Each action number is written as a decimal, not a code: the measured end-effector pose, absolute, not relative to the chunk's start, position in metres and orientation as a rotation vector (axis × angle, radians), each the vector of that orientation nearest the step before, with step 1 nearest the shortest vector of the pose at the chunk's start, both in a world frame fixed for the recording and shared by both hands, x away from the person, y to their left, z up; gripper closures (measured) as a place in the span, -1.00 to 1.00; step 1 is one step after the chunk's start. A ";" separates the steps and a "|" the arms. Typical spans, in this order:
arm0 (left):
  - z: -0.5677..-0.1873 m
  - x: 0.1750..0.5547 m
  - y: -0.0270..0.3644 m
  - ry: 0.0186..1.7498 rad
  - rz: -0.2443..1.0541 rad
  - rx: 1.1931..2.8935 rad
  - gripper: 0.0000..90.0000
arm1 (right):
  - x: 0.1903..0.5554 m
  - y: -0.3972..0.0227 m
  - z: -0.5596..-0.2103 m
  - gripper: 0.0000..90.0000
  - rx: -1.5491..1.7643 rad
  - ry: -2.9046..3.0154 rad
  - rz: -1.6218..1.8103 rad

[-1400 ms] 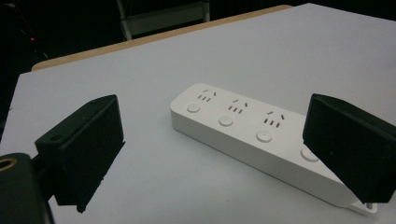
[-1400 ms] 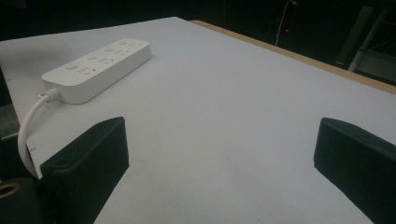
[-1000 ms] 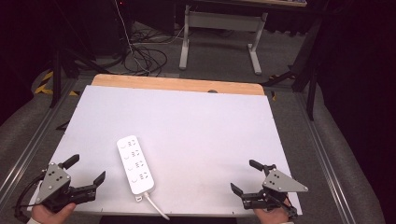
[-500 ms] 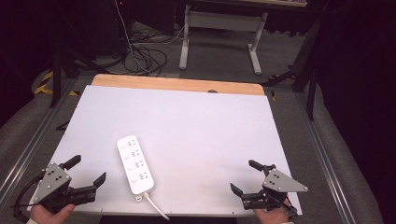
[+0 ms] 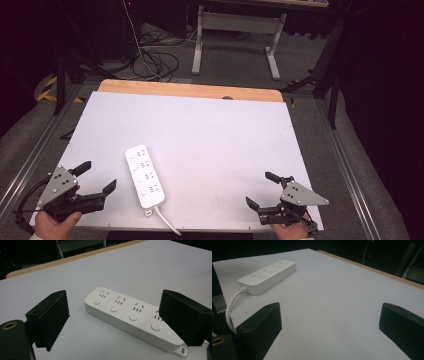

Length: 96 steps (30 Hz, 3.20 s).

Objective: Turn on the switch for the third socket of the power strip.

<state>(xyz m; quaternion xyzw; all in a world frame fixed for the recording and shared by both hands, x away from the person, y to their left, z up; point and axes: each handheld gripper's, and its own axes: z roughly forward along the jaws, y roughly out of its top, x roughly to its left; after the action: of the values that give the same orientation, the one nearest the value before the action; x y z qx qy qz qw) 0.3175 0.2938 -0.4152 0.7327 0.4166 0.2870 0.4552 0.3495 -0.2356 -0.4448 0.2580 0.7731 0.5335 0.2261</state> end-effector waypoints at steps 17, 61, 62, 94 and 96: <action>-0.402 0.339 0.280 1.008 0.714 1.839 -0.78 | 0.350 -0.235 -0.446 -0.89 0.711 2.146 1.474; -0.394 0.394 0.272 1.044 0.478 2.080 0.85 | 0.351 -0.235 -0.446 -0.89 0.704 2.155 1.479; -0.394 0.395 0.272 1.032 0.456 2.090 0.88 | 0.351 -0.235 -0.446 -0.89 0.704 2.155 1.478; -0.427 0.431 0.240 1.089 0.300 2.425 1.00 | 0.351 -0.236 -0.446 -0.89 0.698 2.165 1.488; -0.428 0.432 0.240 1.097 0.300 2.439 1.00 | 0.351 -0.235 -0.446 -0.89 0.698 2.167 1.486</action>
<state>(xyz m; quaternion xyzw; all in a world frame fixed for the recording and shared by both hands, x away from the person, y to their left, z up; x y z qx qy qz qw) 0.4319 0.2395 -0.4280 0.8835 0.3973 0.1087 0.2233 0.3511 -0.2353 -0.4462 0.2509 0.7794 0.5345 0.2096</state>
